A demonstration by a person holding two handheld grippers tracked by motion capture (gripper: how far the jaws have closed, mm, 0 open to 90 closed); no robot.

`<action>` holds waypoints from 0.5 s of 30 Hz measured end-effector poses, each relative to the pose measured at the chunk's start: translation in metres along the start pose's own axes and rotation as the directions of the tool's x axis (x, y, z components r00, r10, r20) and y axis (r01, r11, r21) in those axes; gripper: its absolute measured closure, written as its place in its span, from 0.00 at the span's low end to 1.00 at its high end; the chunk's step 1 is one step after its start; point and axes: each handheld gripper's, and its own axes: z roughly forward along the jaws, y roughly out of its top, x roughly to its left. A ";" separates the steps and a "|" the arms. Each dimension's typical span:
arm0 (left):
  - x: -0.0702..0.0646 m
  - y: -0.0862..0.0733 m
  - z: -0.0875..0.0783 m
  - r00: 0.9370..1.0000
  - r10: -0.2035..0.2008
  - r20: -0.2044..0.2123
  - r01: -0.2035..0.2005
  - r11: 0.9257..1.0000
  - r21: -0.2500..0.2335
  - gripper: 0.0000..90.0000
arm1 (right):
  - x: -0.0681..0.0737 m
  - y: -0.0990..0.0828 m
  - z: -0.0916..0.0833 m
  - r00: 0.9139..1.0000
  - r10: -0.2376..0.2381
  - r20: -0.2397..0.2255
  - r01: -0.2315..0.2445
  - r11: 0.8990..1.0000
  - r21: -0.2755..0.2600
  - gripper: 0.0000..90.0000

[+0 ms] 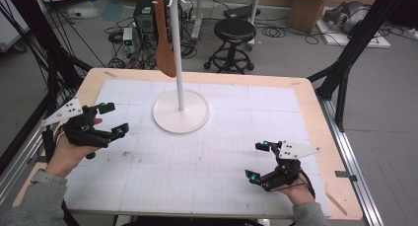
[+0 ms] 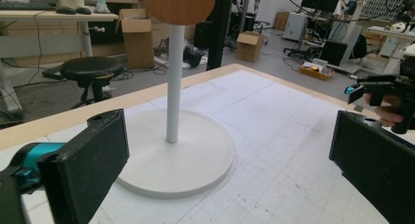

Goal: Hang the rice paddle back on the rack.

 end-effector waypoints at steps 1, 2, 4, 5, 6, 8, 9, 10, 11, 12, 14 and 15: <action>0.000 0.000 -0.001 1.000 0.001 -0.002 -0.001 1.000 0.003 0.02 | 0.000 0.000 0.000 1.000 -0.001 0.004 0.001 1.000 -0.002 0.00; -0.001 -0.001 -0.002 1.000 0.009 -0.004 -0.009 1.000 0.003 0.02 | -0.001 0.000 0.000 1.000 -0.002 0.005 0.002 1.000 -0.003 0.00; -0.004 -0.004 -0.003 1.000 0.024 -0.011 -0.024 1.000 -0.016 0.02 | -0.001 0.000 -0.001 1.000 0.003 0.008 -0.003 1.000 -0.002 0.00; -0.005 -0.006 -0.003 1.000 0.026 -0.008 -0.026 1.000 -0.013 0.02 | -0.001 0.000 -0.001 1.000 0.002 0.008 -0.002 1.000 -0.004 0.00; -0.005 -0.009 -0.003 1.000 0.026 -0.009 -0.026 1.000 -0.010 0.02 | -0.001 0.000 -0.001 1.000 0.000 0.009 0.000 1.000 -0.003 0.00; -0.006 -0.016 -0.003 1.000 0.025 -0.012 -0.025 1.000 -0.001 0.02 | -0.002 0.000 0.000 1.000 0.005 0.011 -0.005 1.000 -0.004 0.00; -0.006 -0.020 -0.004 1.000 0.019 -0.017 -0.019 1.000 -0.001 0.02 | -0.002 0.000 0.000 1.000 0.004 0.011 -0.004 1.000 -0.003 0.00; -0.006 -0.024 -0.004 1.000 0.010 -0.019 -0.010 1.000 -0.005 0.02 | -0.002 0.000 0.000 1.000 0.004 0.012 -0.004 1.000 -0.003 0.00; -0.006 -0.027 -0.005 1.000 0.001 -0.021 -0.001 1.000 -0.008 0.02 | -0.002 0.000 0.000 1.000 0.007 0.010 -0.007 1.000 -0.001 0.00; -0.006 -0.030 -0.006 1.000 0.000 -0.024 0.000 1.000 -0.004 0.02 | -0.003 0.000 0.000 1.000 0.003 0.014 -0.002 1.000 -0.004 0.00; -0.005 -0.036 -0.008 0.999 0.006 -0.034 -0.006 1.000 0.013 0.02 | -0.003 0.000 0.000 1.000 0.007 0.014 -0.007 1.000 -0.002 0.00; -0.005 -0.039 -0.009 0.999 0.007 -0.036 -0.007 1.000 0.019 0.02 | -0.003 -0.001 0.000 1.000 0.009 0.013 -0.009 1.000 0.002 0.00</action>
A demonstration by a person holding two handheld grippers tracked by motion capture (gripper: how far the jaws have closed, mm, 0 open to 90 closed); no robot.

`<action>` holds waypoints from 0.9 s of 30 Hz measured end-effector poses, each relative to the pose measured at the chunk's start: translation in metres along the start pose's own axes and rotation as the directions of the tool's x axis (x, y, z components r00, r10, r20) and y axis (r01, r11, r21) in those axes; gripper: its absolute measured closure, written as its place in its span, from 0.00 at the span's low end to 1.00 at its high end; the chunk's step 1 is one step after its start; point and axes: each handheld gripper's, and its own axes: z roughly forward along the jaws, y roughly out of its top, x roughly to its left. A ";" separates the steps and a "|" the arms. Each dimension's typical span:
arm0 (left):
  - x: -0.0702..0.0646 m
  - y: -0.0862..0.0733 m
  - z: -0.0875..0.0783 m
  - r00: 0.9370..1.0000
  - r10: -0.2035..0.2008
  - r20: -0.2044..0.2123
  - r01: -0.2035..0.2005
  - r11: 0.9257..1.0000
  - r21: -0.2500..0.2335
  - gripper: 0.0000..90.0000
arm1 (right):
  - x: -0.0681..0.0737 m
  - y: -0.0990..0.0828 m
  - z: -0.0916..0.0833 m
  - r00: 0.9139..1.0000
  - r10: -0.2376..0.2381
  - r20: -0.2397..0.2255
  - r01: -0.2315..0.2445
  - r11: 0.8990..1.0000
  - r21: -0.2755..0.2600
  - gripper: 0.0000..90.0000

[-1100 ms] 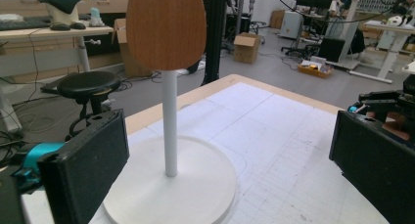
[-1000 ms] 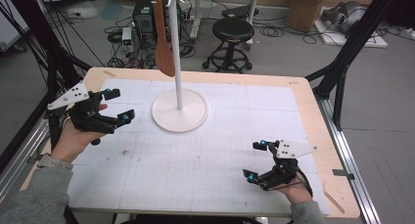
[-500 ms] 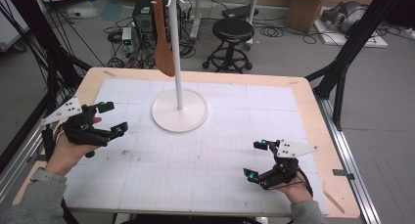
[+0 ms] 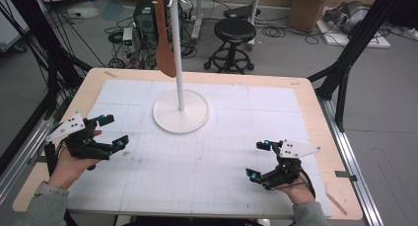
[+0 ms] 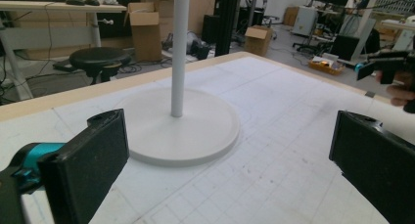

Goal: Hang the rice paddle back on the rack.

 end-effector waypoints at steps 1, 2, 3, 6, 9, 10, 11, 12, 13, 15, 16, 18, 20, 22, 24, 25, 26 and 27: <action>0.000 -0.002 -0.001 1.000 -0.002 -0.003 0.002 1.000 0.005 0.02 | 0.000 0.000 0.000 1.000 -0.003 0.003 0.003 1.000 0.000 0.00; 0.000 -0.004 -0.003 1.000 -0.003 -0.006 0.003 1.000 0.006 0.02 | -0.001 0.000 0.000 1.000 -0.007 0.005 0.007 1.000 -0.001 0.00; 0.000 -0.006 -0.004 1.000 -0.004 -0.008 0.004 1.000 0.001 0.02 | -0.001 0.000 0.000 1.000 -0.004 0.006 0.004 1.000 -0.003 0.00; 0.001 -0.012 -0.008 1.000 -0.012 -0.015 0.011 1.000 -0.008 0.02 | -0.001 0.000 -0.001 1.000 -0.001 0.013 0.001 1.000 -0.003 0.00; 0.002 -0.019 -0.012 0.999 -0.022 -0.023 0.022 1.000 -0.009 0.02 | -0.001 0.000 -0.001 1.000 -0.003 0.019 0.003 1.000 -0.005 0.00; 0.003 -0.021 -0.013 0.999 -0.026 -0.025 0.026 1.000 -0.007 0.02 | -0.001 0.000 -0.001 1.000 0.001 0.020 -0.001 1.000 -0.004 0.00; 0.003 -0.023 -0.014 0.999 -0.027 -0.027 0.027 1.000 -0.002 0.02 | -0.001 0.000 -0.002 1.000 -0.001 0.022 0.001 1.000 -0.005 0.00; 0.002 -0.026 -0.016 0.999 -0.026 -0.027 0.026 1.000 0.002 0.02 | -0.002 0.000 -0.002 1.000 0.000 0.022 0.000 1.000 -0.005 0.00; 0.003 -0.028 -0.017 0.999 -0.026 -0.028 0.026 1.000 0.011 0.02 | -0.001 -0.001 -0.002 1.000 0.001 0.023 -0.001 1.000 -0.005 0.00; 0.003 -0.031 -0.020 0.999 -0.027 -0.038 0.028 0.999 0.023 0.02 | -0.001 -0.001 -0.003 1.000 -0.001 0.029 0.001 1.000 -0.003 0.00; 0.004 -0.032 -0.021 0.999 -0.027 -0.040 0.028 0.999 0.024 0.02 | -0.001 -0.001 -0.003 1.000 0.002 0.031 -0.002 1.000 0.000 0.00; 0.005 -0.033 -0.024 0.999 -0.024 -0.045 0.024 1.000 0.009 0.02 | -0.001 -0.002 -0.003 0.999 0.001 0.039 -0.001 1.000 0.000 0.00; 0.006 -0.034 -0.027 0.999 -0.021 -0.049 0.020 1.000 -0.009 0.02 | -0.001 -0.003 -0.004 0.999 0.002 0.048 -0.002 1.000 -0.001 0.00; 0.006 -0.034 -0.029 0.998 -0.023 -0.054 0.022 1.000 -0.012 0.02 | -0.001 -0.003 -0.006 0.998 0.001 0.067 0.000 1.000 -0.007 0.00; 0.007 -0.036 -0.031 0.998 -0.024 -0.064 0.024 1.000 -0.008 0.02 | -0.001 -0.003 -0.008 0.996 0.003 0.087 -0.001 1.000 -0.024 0.00; 0.008 -0.037 -0.032 0.997 -0.025 -0.072 0.025 1.000 -0.005 0.02 | -0.002 -0.003 -0.010 0.996 0.006 0.094 -0.003 1.000 -0.030 0.00; 0.008 -0.038 -0.033 0.997 -0.029 -0.078 0.029 1.000 -0.007 0.02 | -0.002 -0.003 -0.011 0.995 0.009 0.103 -0.005 0.999 -0.034 0.00; 0.009 -0.038 -0.034 0.996 -0.034 -0.079 0.034 0.999 -0.009 0.02 | -0.003 -0.004 -0.012 0.994 0.009 0.107 -0.005 0.999 -0.038 0.00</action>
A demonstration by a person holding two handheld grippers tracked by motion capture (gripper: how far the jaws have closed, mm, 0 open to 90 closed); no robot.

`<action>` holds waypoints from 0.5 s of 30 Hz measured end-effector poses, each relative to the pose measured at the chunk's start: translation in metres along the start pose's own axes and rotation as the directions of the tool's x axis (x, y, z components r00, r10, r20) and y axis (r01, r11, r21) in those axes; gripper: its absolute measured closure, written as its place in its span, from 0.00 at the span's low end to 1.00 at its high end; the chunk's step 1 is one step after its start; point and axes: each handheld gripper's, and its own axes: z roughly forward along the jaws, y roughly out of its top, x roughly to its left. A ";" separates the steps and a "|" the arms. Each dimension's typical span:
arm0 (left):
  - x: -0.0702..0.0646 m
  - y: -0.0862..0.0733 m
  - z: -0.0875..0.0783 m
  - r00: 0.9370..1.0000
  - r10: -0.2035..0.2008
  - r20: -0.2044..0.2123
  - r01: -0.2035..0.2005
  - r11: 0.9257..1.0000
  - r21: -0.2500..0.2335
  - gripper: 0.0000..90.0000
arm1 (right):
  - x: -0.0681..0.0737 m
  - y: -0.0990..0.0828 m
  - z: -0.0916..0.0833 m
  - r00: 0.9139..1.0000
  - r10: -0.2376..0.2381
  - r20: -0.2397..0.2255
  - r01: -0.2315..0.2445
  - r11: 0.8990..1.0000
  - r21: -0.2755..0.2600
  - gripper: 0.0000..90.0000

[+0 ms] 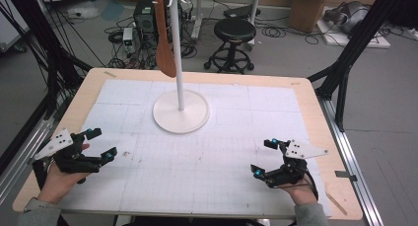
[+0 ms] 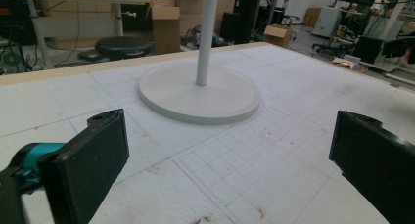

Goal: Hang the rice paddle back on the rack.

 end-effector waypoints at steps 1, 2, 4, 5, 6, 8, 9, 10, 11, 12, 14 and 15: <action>0.001 -0.001 -0.002 1.000 -0.007 -0.009 0.007 1.000 -0.003 0.02 | 0.000 -0.001 -0.001 1.000 0.002 0.006 -0.002 1.000 -0.004 0.00; 0.002 -0.001 -0.004 1.000 -0.006 -0.014 0.006 1.000 -0.001 0.02 | -0.001 -0.002 -0.003 1.000 0.005 0.012 -0.005 1.000 -0.003 0.00; 0.004 -0.002 -0.008 1.000 -0.006 -0.023 0.006 1.000 -0.004 0.02 | -0.003 -0.004 -0.005 1.000 0.008 0.025 -0.008 1.000 -0.005 0.00; 0.005 -0.002 -0.010 0.999 -0.006 -0.032 0.006 1.000 -0.004 0.02 | -0.003 -0.005 -0.007 0.999 0.015 0.032 -0.014 1.000 -0.005 0.00; 0.006 -0.002 -0.012 0.999 -0.008 -0.037 0.008 1.000 -0.003 0.02 | -0.004 -0.006 -0.008 0.999 0.018 0.037 -0.018 1.000 -0.010 0.00; 0.007 -0.004 -0.016 0.999 -0.015 -0.048 0.015 1.000 -0.003 0.02 | -0.007 -0.008 -0.012 0.998 0.025 0.053 -0.024 1.000 -0.014 0.00; 0.008 -0.004 -0.019 0.998 -0.016 -0.053 0.016 1.000 -0.002 0.02 | -0.009 -0.009 -0.014 0.998 0.036 0.059 -0.035 0.999 -0.013 0.00; 0.008 -0.004 -0.021 0.998 -0.018 -0.056 0.017 1.000 -0.004 0.02 | -0.011 -0.011 -0.016 0.997 0.045 0.067 -0.043 0.999 -0.018 0.00; 0.009 -0.005 -0.023 0.998 -0.021 -0.060 0.020 1.000 -0.006 0.02 | -0.012 -0.013 -0.018 0.995 0.058 0.077 -0.056 0.998 -0.019 0.00; 0.009 -0.005 -0.024 0.998 -0.020 -0.063 0.020 1.000 -0.007 0.02 | -0.015 -0.014 -0.021 0.994 0.061 0.090 -0.059 0.998 -0.025 0.00; 0.009 -0.005 -0.025 0.997 -0.029 -0.065 0.029 1.000 -0.006 0.02 | -0.018 -0.017 -0.026 0.991 0.075 0.113 -0.071 0.997 -0.036 0.00; 0.010 -0.005 -0.024 0.997 -0.034 -0.063 0.034 0.999 -0.007 0.02 | -0.020 -0.018 -0.029 0.989 0.086 0.121 -0.082 0.996 -0.043 0.00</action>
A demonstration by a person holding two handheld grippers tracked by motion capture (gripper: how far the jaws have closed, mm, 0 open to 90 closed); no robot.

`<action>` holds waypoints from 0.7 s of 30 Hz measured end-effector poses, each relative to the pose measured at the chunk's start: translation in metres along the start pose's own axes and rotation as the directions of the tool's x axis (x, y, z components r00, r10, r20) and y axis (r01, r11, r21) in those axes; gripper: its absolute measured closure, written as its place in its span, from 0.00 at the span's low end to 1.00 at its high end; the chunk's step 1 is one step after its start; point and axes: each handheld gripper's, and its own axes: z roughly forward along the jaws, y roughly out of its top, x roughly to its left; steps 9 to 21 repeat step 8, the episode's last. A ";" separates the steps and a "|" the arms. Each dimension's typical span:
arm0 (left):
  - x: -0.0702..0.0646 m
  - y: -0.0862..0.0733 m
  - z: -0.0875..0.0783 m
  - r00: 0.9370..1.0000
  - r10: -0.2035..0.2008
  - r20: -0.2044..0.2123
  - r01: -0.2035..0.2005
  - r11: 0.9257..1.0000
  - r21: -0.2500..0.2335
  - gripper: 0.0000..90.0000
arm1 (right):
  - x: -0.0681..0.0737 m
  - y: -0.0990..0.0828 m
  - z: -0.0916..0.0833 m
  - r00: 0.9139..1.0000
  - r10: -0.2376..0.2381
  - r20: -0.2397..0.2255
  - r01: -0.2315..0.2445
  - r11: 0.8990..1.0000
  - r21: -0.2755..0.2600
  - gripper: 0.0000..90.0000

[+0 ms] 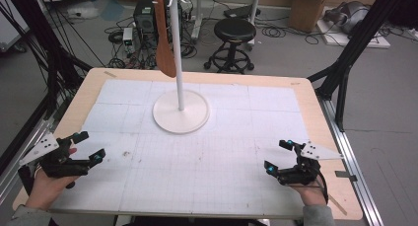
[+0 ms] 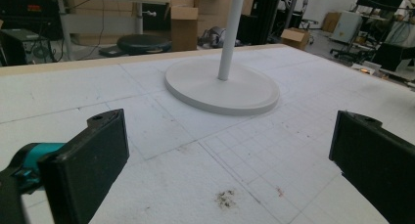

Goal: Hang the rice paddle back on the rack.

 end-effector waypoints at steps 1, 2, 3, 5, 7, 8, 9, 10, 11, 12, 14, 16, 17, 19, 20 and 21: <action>0.000 0.001 0.001 1.000 -0.007 0.003 0.007 1.000 -0.004 0.02 | -0.001 0.000 -0.001 1.000 0.004 0.007 -0.004 1.000 -0.007 0.00; -0.001 0.001 0.001 1.000 -0.005 0.003 0.005 1.000 -0.003 0.02 | -0.003 -0.001 -0.003 1.000 0.012 0.014 -0.012 1.000 -0.015 0.00; -0.001 0.001 0.002 1.000 -0.003 0.006 0.003 1.000 0.001 0.02 | -0.004 -0.001 -0.003 1.000 0.010 0.018 -0.010 1.000 -0.022 0.00; -0.003 0.000 0.004 1.000 -0.001 0.013 0.001 1.000 0.001 0.02 | -0.005 -0.001 -0.004 1.000 0.021 0.022 -0.020 0.999 -0.031 0.00; -0.004 0.000 0.005 1.000 0.005 0.017 -0.005 1.000 0.011 0.02 | -0.004 -0.001 -0.004 1.000 0.021 0.020 -0.020 0.999 -0.032 0.00; -0.005 0.000 0.006 1.000 0.007 0.019 -0.007 1.000 0.013 0.02 | -0.004 0.000 -0.003 1.000 0.013 0.021 -0.013 0.999 -0.032 0.00; -0.005 0.000 0.006 1.000 0.007 0.019 -0.007 1.000 0.013 0.02 | -0.004 0.000 -0.003 1.000 0.013 0.021 -0.013 0.999 -0.032 0.00; -0.005 0.000 0.006 1.000 0.007 0.019 -0.007 1.000 0.013 0.02 | -0.004 0.000 -0.003 1.000 0.013 0.021 -0.013 0.999 -0.032 0.00; -0.005 0.000 0.006 1.000 0.007 0.019 -0.007 1.000 0.013 0.02 | -0.004 0.000 -0.003 1.000 0.013 0.021 -0.013 0.999 -0.032 0.00; -0.005 0.000 0.006 1.000 0.007 0.019 -0.007 1.000 0.013 0.02 | -0.004 0.000 -0.003 1.000 0.013 0.021 -0.013 0.999 -0.032 0.00; -0.005 0.000 0.006 1.000 0.007 0.019 -0.007 1.000 0.013 0.02 | -0.004 0.000 -0.003 1.000 0.013 0.021 -0.013 0.999 -0.032 0.00; -0.005 0.000 0.006 1.000 0.007 0.019 -0.007 1.000 0.013 0.02 | -0.004 0.000 -0.003 1.000 0.013 0.021 -0.013 0.999 -0.032 0.00; -0.005 0.000 0.006 1.000 0.007 0.019 -0.007 1.000 0.013 0.02 | -0.004 0.000 -0.003 1.000 0.013 0.021 -0.013 0.999 -0.032 0.00; -0.005 0.000 0.006 1.000 0.007 0.019 -0.007 1.000 0.013 0.02 | -0.004 0.000 -0.003 1.000 0.013 0.021 -0.013 0.999 -0.032 0.00; -0.005 0.000 0.006 1.000 0.007 0.019 -0.007 1.000 0.013 0.02 | -0.004 0.000 -0.003 1.000 0.013 0.021 -0.013 0.999 -0.032 0.00; -0.005 0.000 0.006 1.000 0.007 0.019 -0.007 1.000 0.013 0.02 | -0.004 0.000 -0.003 1.000 0.013 0.021 -0.013 0.999 -0.032 0.00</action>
